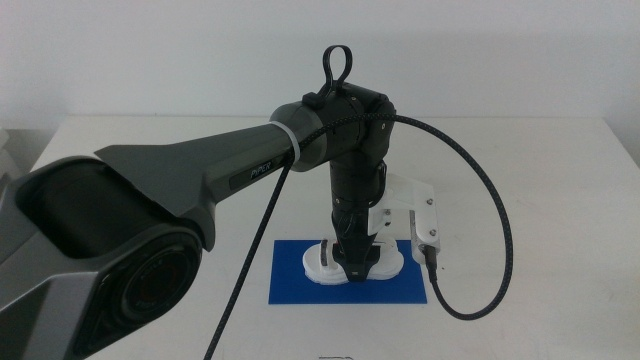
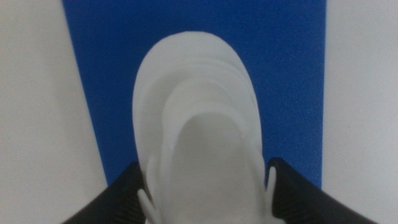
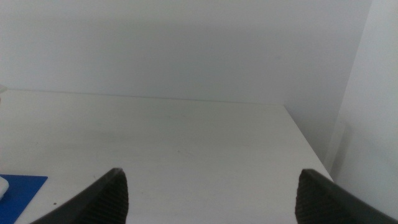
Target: Use one arm to grab the shoe from the table and place it on the mat.
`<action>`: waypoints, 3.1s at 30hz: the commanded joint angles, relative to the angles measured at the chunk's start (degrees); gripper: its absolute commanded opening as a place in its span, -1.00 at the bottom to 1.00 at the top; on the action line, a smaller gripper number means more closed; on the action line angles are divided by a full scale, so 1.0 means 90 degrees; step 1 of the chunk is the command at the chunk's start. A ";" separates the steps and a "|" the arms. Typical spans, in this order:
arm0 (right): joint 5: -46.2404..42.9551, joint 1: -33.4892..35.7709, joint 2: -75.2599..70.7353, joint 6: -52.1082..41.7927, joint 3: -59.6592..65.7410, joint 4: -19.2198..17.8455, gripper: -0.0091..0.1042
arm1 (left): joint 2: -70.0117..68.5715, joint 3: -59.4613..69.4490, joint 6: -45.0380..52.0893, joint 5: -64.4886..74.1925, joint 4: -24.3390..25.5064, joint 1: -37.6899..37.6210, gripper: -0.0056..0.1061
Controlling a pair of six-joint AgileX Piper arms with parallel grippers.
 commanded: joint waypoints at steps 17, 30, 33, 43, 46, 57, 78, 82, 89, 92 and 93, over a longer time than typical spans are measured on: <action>-0.0480 0.0010 -0.0123 -0.0028 -0.0118 -0.0057 0.82 | -0.1269 -0.0130 -0.0600 0.0625 0.0133 -0.0004 0.78; -0.0480 0.0010 -0.0123 -0.0028 -0.0118 -0.0057 0.82 | -0.4073 -0.0278 -0.1868 0.0584 0.0780 -0.0004 0.78; -0.0480 0.0010 -0.0123 -0.0028 -0.0118 -0.0057 0.82 | -0.4608 -0.0272 -0.3022 0.0615 0.1440 -0.0004 0.78; -0.0480 0.0010 -0.0123 -0.0028 -0.0118 -0.0057 0.82 | -0.6704 0.1974 -0.7164 -0.0522 0.2749 0.0704 0.78; -0.0480 0.0010 -0.0123 -0.0028 -0.0118 -0.0057 0.82 | -0.7463 0.3319 -0.6413 -0.2026 0.1915 0.1581 0.78; -0.0480 0.0010 -0.0123 -0.0028 -0.0118 -0.0057 0.82 | -1.0913 0.8217 -0.4476 -0.5710 -0.0798 0.4111 0.78; -0.0480 0.0010 -0.0123 -0.0028 -0.0118 -0.0057 0.82 | -1.3906 1.1527 -0.4643 -0.6858 -0.0180 0.4304 0.78; -0.0480 0.0010 -0.0123 -0.0028 -0.0118 -0.0057 0.82 | -1.4663 1.1995 -0.5479 -0.6858 0.0564 0.4304 0.78; -0.0480 0.0010 -0.0123 -0.0028 -0.0118 -0.0057 0.82 | -1.4820 1.2256 -0.6396 -0.6913 0.0923 0.4304 0.78; -0.0480 0.0010 -0.0123 -0.0028 -0.0118 -0.0057 0.82 | -1.4820 1.2256 -0.6396 -0.7150 0.1030 0.4304 0.78; -0.0480 0.0010 -0.0123 -0.0028 -0.0118 -0.0057 0.82 | -1.4820 1.2256 -0.6389 -0.7202 0.1030 0.4304 0.78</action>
